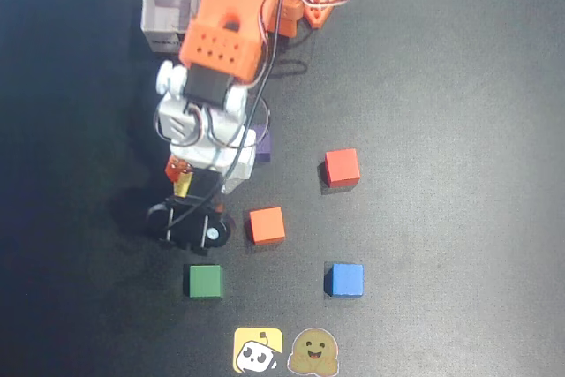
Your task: Put the yellow cube on top of the red cube.
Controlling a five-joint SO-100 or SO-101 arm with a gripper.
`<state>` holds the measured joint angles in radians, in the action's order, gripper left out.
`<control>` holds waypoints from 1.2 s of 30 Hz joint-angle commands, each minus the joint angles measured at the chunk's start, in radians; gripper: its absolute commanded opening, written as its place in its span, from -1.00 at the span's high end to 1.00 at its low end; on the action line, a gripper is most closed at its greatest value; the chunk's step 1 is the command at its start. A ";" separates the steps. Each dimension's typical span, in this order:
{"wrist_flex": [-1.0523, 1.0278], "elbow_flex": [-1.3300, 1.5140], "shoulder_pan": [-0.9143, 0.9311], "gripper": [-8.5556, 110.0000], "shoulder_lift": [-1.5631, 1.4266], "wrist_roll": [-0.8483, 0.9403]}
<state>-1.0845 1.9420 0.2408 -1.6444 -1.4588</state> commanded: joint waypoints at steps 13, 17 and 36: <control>0.037 -0.087 0.044 0.46 0.043 0.035; 0.048 -0.087 0.048 0.46 0.055 0.034; 0.112 -0.057 0.058 0.48 0.166 0.037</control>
<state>-0.9833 1.8960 0.2869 -1.4742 -1.4281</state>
